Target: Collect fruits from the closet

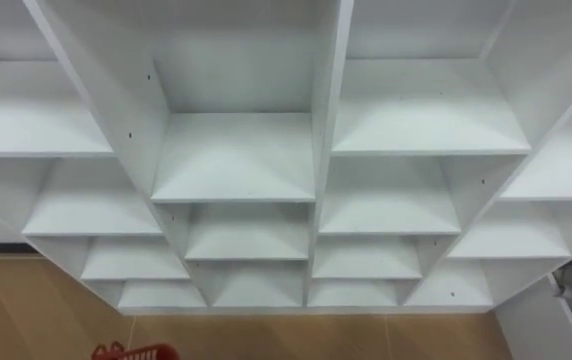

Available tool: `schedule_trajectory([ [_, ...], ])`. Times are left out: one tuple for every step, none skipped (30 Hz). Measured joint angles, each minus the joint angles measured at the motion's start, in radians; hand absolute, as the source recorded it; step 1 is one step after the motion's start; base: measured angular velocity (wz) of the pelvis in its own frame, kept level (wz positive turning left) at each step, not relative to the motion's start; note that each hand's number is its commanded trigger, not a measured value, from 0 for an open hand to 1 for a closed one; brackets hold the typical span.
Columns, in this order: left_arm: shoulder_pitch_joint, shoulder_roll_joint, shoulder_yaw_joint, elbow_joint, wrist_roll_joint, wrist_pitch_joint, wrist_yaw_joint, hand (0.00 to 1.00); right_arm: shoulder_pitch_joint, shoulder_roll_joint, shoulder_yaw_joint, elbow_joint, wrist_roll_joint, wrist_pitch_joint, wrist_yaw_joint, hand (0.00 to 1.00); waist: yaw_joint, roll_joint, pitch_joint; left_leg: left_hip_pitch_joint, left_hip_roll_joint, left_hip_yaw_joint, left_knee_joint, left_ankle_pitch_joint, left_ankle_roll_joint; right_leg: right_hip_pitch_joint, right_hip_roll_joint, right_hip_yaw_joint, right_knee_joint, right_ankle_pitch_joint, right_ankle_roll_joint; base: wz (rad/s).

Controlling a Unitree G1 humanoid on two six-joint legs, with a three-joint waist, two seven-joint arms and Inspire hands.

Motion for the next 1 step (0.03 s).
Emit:
schedule_trajectory([
  [0.000, 0.000, 0.000, 0.000, 0.000, 0.000, 0.000, 1.00, 0.000, 0.000, 0.000, 0.001, 0.000, 0.000, 0.000, 0.00, 0.000, 0.000, 0.0002, 0.000, 0.000, 0.000, 0.000, 0.000, 0.000, 0.000, 0.000, 0.000, 0.000, 0.000, 0.000, 0.00],
])
